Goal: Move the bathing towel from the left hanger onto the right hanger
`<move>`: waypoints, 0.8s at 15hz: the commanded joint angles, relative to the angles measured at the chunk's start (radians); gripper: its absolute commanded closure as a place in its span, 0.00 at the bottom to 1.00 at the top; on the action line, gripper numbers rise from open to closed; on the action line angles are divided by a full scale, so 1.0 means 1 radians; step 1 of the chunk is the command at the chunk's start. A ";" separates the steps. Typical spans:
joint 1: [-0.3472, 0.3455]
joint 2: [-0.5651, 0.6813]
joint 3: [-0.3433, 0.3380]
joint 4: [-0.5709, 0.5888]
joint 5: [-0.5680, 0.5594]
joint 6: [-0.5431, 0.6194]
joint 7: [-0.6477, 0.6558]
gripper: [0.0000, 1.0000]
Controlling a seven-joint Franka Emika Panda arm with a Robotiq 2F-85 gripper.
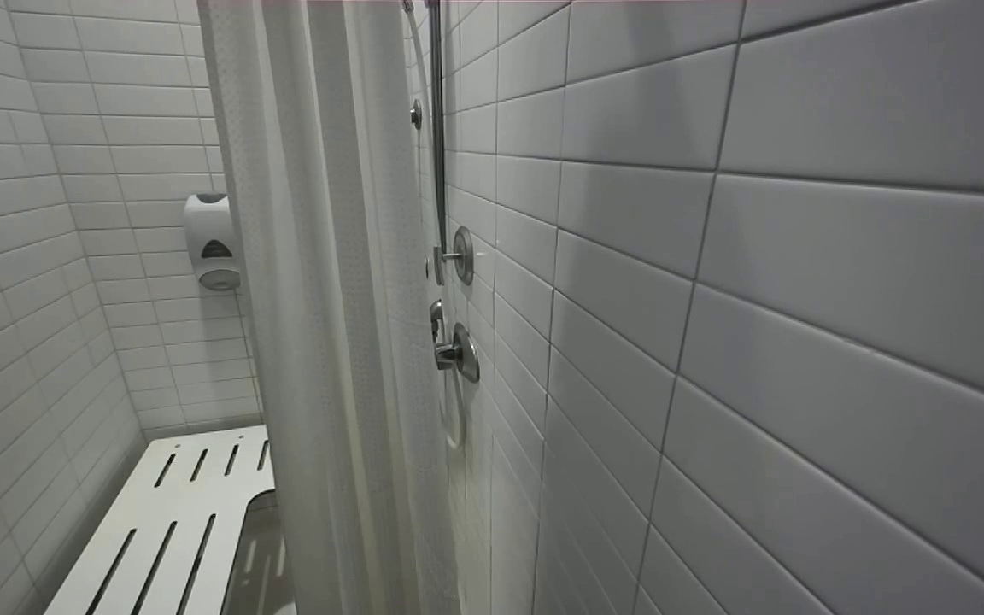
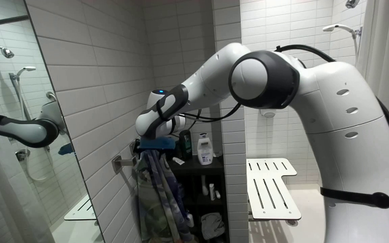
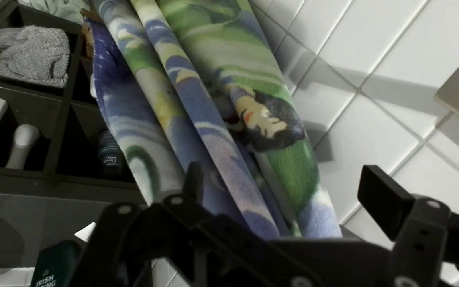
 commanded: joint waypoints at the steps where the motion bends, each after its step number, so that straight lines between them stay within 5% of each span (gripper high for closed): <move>1: 0.034 0.054 -0.042 0.097 -0.013 -0.052 -0.020 0.00; 12: 0.066 0.196 -0.091 0.295 -0.015 -0.145 -0.035 0.00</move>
